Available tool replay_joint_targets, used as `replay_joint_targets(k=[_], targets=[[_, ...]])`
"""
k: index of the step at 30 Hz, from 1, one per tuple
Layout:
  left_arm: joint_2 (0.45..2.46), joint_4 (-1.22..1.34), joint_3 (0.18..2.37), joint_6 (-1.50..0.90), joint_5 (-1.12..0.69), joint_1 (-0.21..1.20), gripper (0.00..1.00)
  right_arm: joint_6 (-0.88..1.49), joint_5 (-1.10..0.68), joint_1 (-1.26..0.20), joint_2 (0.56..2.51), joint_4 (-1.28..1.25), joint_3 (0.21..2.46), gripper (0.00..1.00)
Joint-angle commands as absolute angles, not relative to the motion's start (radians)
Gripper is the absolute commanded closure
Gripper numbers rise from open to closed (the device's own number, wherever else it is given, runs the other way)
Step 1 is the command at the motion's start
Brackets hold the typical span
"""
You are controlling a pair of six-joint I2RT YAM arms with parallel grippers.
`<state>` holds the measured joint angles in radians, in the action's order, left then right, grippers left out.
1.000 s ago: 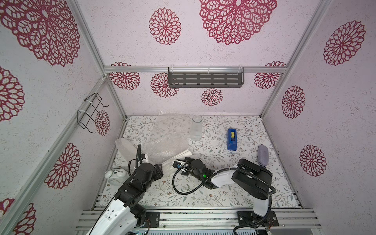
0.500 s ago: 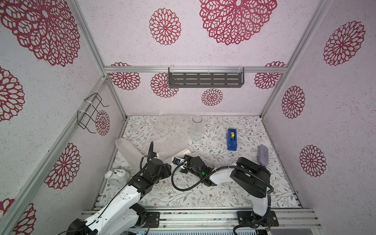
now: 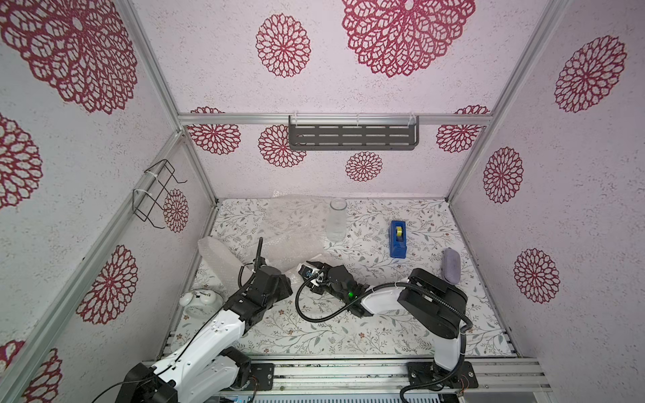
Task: Wrap vases in bubble wrap
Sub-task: Wrap the vase in bubble wrap.
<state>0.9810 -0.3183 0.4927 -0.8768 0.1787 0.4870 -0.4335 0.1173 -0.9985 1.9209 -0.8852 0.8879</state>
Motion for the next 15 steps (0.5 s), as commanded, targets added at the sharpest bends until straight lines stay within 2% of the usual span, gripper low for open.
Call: replay_joint_targets(k=[1, 7, 15], targets=[[0.980, -0.342, 0.512, -0.883, 0.214, 0.468, 0.37, -0.396, 0.111, -0.985, 1.870, -0.821, 0.893, 0.46], [1.005, -0.330, 0.526, -0.869, 0.215, 0.456, 0.37, -0.351, 0.121, -0.940, 1.866, -0.684, 0.954, 0.40], [1.063, -0.323, 0.555, -0.845, 0.218, 0.435, 0.37, -0.168, 0.029, -0.879, 1.835, -0.473, 1.020, 0.36]])
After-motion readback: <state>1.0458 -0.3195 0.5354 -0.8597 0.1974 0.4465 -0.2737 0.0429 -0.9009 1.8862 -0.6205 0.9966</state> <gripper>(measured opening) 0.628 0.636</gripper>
